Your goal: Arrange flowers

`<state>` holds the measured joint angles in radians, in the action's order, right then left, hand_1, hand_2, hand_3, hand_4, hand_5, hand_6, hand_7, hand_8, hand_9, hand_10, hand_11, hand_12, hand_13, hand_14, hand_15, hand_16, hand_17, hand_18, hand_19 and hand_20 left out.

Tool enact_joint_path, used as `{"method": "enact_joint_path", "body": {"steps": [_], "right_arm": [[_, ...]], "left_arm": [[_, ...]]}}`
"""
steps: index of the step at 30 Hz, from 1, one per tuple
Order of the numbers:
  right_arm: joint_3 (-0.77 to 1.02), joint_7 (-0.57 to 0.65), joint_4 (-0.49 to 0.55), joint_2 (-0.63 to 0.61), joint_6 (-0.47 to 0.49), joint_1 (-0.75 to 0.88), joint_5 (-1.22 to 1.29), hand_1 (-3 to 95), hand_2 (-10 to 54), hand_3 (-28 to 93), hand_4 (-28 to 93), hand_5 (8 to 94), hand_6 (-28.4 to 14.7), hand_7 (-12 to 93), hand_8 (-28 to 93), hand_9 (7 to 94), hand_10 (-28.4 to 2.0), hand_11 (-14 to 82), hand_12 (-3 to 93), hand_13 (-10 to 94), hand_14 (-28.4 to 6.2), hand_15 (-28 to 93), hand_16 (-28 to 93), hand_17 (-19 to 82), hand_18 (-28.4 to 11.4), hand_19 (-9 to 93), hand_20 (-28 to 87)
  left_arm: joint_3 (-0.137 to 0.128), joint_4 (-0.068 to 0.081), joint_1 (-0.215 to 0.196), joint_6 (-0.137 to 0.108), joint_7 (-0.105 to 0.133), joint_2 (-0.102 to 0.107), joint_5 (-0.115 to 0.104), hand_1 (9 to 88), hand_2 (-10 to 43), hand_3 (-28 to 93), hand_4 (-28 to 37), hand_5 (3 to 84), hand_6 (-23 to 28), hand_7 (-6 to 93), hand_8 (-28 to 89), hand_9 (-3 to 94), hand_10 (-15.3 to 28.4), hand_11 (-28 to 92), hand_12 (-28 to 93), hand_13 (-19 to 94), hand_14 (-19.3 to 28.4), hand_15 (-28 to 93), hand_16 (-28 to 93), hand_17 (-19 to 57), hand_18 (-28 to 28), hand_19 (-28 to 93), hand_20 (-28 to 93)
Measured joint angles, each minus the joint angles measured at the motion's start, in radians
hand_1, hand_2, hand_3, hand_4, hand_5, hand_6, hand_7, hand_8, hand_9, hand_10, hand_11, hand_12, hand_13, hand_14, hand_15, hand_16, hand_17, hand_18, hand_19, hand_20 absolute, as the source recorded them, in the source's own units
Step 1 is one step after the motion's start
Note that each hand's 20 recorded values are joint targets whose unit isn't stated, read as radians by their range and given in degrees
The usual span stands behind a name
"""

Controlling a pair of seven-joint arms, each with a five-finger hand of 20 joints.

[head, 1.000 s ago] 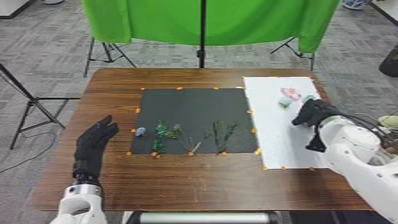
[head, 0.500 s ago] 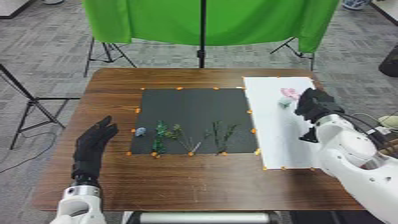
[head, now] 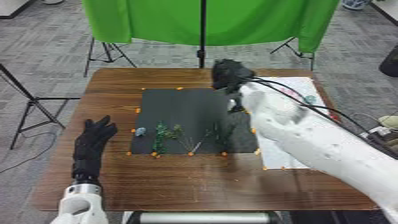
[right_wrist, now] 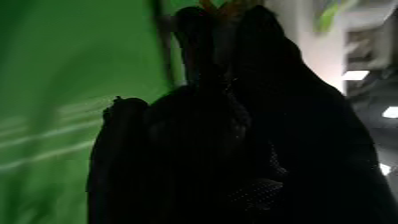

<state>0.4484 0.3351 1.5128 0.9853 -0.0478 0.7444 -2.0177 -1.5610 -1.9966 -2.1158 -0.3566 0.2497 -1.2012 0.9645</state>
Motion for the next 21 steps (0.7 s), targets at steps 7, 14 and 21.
{"method": "enact_joint_path", "body": {"steps": [7,14,21], "right_arm": [[-0.046,-0.018,-0.184,0.246,0.057,-0.077,0.003,63.1,-9.5,53,-14,75.9,-0.5,24,12,89.3,-9.0,10.2,44.2,91,-1.6,58,36,67,-9.0,93,54],[-0.071,0.003,-0.266,0.363,0.095,-0.081,0.003,61.6,-9.5,54,-15,73.5,-0.6,24,11,87.3,-9.1,9.2,43.4,90,-1.9,58,36,66,-9.4,93,55],[-0.096,0.009,-0.298,0.385,0.109,-0.06,0.002,60.7,-9.5,53,-16,71.5,-0.4,22,9,84.6,-9.5,7.4,41.7,89,-2.1,59,36,66,-9.8,93,55]], "left_arm": [[0.017,0.003,0.021,-0.037,0.006,0.002,-0.012,27.5,23.7,40,-28.3,45.1,4.5,11.5,-7,44.7,14.1,17,10,33,16.5,21,-1,6.0,10.4,4,19],[0.024,0.004,0.024,-0.038,0.02,0.007,-0.025,27.3,21.0,36,-28.3,44.9,4.7,11.4,-7,44.8,14.3,17,11,34,19.0,22,-2,6.0,10.6,4,19],[0.028,0.006,0.028,-0.038,0.03,0.011,-0.042,27.4,21.5,33,-28.3,44.9,4.7,11.5,-7,45.0,14.5,17,11,34,18.3,22,-2,5.8,10.7,4,19]]}}
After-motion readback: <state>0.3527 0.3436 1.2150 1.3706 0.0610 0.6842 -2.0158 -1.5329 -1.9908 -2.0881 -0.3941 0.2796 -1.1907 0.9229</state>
